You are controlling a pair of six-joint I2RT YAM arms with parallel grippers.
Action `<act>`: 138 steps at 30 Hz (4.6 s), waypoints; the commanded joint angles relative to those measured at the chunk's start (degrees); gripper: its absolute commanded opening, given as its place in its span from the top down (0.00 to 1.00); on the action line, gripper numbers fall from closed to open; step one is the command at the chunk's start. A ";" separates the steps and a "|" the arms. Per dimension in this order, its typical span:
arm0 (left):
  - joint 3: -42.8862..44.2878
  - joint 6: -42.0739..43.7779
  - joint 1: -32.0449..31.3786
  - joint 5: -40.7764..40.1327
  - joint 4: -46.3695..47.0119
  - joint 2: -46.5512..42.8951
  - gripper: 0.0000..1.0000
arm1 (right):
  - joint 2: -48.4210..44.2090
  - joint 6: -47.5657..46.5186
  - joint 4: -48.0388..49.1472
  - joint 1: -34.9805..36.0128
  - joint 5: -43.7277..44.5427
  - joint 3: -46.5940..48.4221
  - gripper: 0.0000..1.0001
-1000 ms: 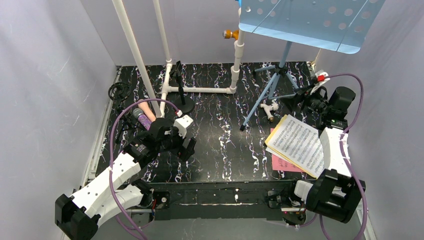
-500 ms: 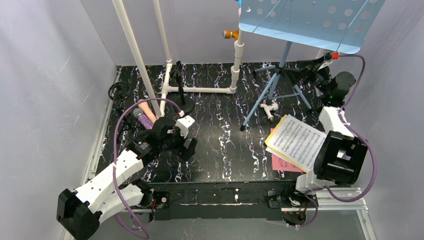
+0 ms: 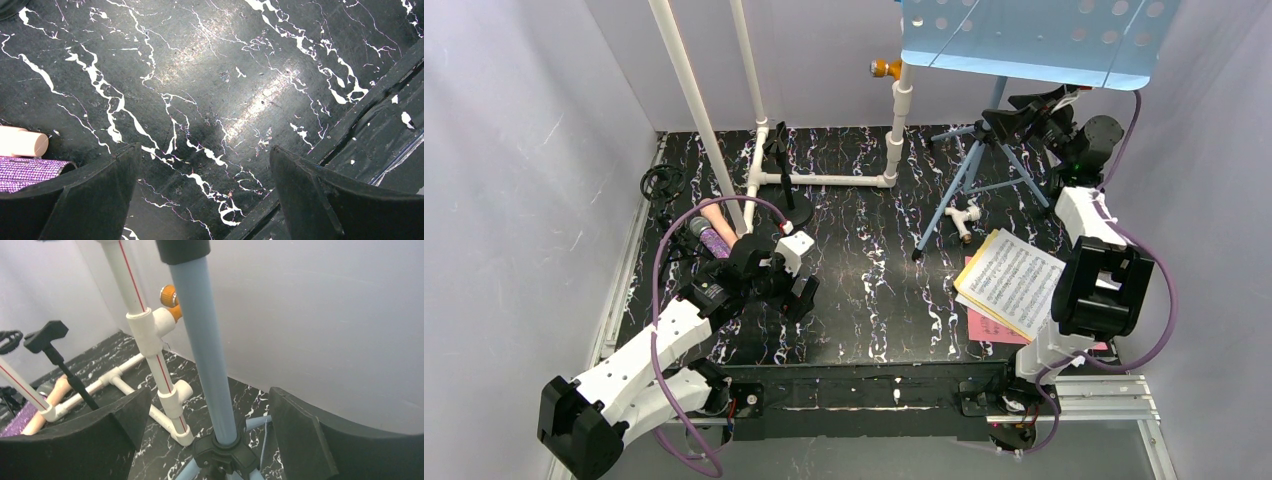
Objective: Pack up the instrument practice props
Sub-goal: Pick up the music stand from the center of the board, then place the music stand at the center of the board.
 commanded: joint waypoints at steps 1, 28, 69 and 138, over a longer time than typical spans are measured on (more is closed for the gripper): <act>0.38 0.39 0.35 0.24 -0.91 0.23 0.00 | 1.60 6.57 11.63 -0.12 3.51 1.00 0.05; 0.55 0.50 0.35 0.28 -1.08 1.54 0.00 | 9.43 9.81 21.87 1.24 -8.15 10.33 0.98; 0.72 0.47 0.35 0.02 -1.42 -1.15 0.00 | -14.82 49.67 39.14 1.82 -16.98 6.61 0.99; -6.23 4.94 -1.74 10.49 40.31 2.82 1.00 | -9.19 30.13 55.09 40.38 -19.22 -10.03 0.99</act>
